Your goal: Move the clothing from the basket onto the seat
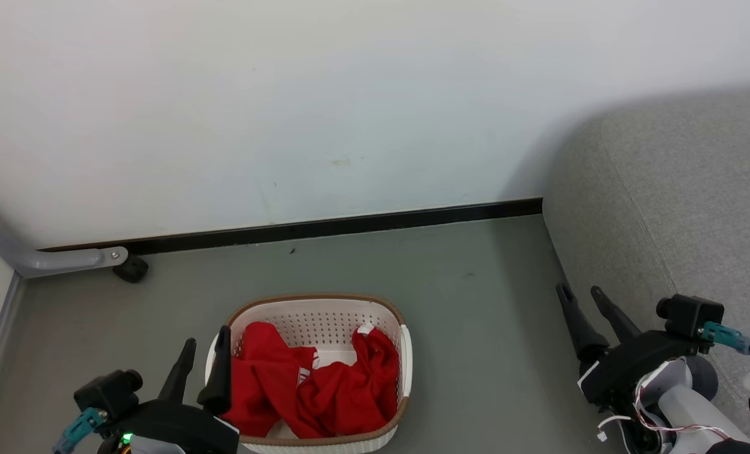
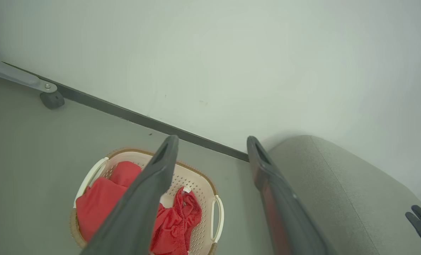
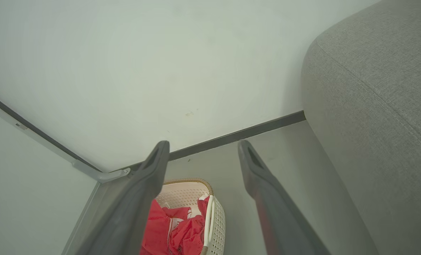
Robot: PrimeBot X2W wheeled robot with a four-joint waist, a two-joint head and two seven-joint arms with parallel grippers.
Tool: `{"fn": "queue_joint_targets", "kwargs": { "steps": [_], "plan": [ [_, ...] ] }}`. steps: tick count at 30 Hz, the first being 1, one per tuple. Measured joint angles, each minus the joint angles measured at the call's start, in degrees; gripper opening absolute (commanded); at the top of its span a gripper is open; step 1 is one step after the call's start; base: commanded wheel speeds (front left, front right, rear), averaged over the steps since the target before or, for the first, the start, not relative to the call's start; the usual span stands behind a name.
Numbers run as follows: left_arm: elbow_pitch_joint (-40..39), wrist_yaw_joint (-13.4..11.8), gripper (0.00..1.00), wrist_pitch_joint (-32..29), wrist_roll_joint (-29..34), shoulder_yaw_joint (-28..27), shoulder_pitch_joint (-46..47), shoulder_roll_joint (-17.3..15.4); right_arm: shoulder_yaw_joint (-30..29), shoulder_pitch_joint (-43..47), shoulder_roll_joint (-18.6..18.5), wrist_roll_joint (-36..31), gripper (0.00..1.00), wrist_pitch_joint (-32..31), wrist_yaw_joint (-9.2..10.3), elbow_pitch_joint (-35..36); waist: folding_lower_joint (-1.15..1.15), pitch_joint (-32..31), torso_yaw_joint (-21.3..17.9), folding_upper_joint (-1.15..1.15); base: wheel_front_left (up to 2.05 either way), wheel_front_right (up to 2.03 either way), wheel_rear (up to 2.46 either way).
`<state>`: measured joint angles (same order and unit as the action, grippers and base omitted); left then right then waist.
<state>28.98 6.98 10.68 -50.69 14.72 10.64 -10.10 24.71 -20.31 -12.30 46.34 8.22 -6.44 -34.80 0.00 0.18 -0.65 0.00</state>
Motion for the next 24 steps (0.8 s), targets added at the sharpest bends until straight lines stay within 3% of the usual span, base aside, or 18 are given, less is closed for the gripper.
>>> {"fn": "queue_joint_targets", "kwargs": {
  "steps": [17,24],
  "plan": [
    [2.05,-1.53,1.00,3.55,16.30,4.16,0.24,-1.45,8.26,-4.53,-2.49,-11.91,1.00,3.57,1.92,-6.30,0.00,-0.05,-0.46,0.00,0.00,0.00,0.00],
    [2.08,-1.98,1.00,3.59,17.89,3.11,0.76,-1.41,8.34,-5.27,-2.71,-12.59,1.00,4.20,2.47,-7.09,0.00,0.01,-0.44,0.00,0.00,0.00,0.00]
  ]
}}
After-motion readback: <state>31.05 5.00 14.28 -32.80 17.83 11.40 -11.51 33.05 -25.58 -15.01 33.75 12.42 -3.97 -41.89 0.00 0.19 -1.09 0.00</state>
